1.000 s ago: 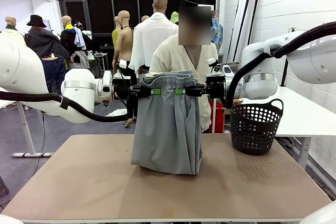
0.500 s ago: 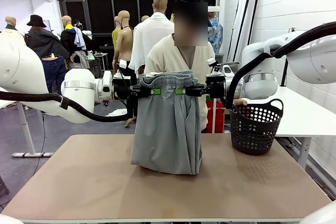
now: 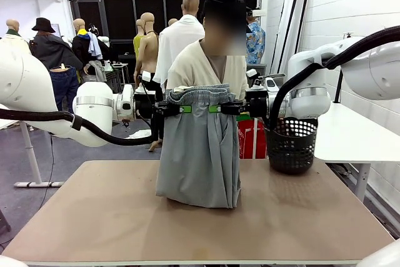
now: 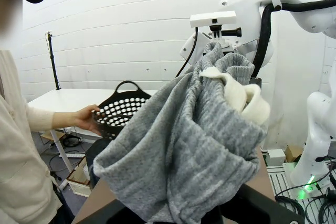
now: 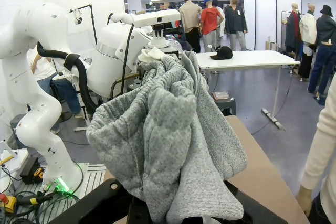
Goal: Fold the training pants.
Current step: Fold the Training pants in half.
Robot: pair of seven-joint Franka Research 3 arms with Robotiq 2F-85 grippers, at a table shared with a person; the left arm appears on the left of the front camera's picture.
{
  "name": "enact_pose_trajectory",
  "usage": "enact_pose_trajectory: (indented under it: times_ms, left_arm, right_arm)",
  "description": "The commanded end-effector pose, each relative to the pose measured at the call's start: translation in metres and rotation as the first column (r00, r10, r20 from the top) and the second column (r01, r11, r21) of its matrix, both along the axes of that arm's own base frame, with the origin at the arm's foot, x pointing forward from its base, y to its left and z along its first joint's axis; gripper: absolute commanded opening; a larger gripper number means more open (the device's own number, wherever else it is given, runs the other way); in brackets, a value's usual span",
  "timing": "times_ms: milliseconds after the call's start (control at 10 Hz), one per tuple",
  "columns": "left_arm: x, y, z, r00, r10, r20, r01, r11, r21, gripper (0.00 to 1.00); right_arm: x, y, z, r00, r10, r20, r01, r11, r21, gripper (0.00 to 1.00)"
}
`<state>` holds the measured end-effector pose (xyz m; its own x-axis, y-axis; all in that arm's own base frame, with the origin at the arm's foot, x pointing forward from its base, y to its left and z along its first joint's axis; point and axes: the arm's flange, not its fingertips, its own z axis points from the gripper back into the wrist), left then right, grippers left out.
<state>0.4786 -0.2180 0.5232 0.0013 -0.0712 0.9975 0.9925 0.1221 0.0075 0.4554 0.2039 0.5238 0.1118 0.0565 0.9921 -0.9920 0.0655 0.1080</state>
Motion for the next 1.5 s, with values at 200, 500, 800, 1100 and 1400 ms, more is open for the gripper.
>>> enact_pose_trajectory:
  times_ms: [200, 500, 800, 1100, 1400]
  left_arm:
    - [0.011, 0.001, 0.004, 1.000, -0.003, -0.007, 0.003, 1.000, 0.006, 0.00]
    - [0.042, -0.005, 0.022, 1.000, 0.017, -0.015, -0.016, 0.999, 0.042, 0.00]
    - [0.077, -0.004, 0.039, 0.998, 0.061, -0.002, -0.061, 0.996, 0.060, 0.00]
    - [0.103, -0.005, 0.058, 0.992, 0.123, 0.020, -0.124, 0.991, 0.053, 0.00]
    - [0.109, -0.007, 0.071, 0.983, 0.177, 0.043, -0.179, 0.983, 0.045, 0.00]
  right_arm:
    - [0.015, 0.005, 0.001, 0.999, 0.029, 0.027, -0.029, 1.000, -0.011, 0.00]
    - [0.051, 0.013, 0.016, 0.995, 0.081, 0.056, -0.078, 0.996, -0.050, 0.00]
    - [0.093, 0.019, 0.034, 0.990, 0.107, 0.092, -0.100, 0.992, -0.077, 0.00]
    - [0.123, 0.024, 0.062, 0.984, 0.124, 0.131, -0.113, 0.990, -0.090, 0.00]
    - [0.138, 0.028, 0.076, 0.981, 0.148, 0.128, -0.138, 0.987, -0.078, 0.00]
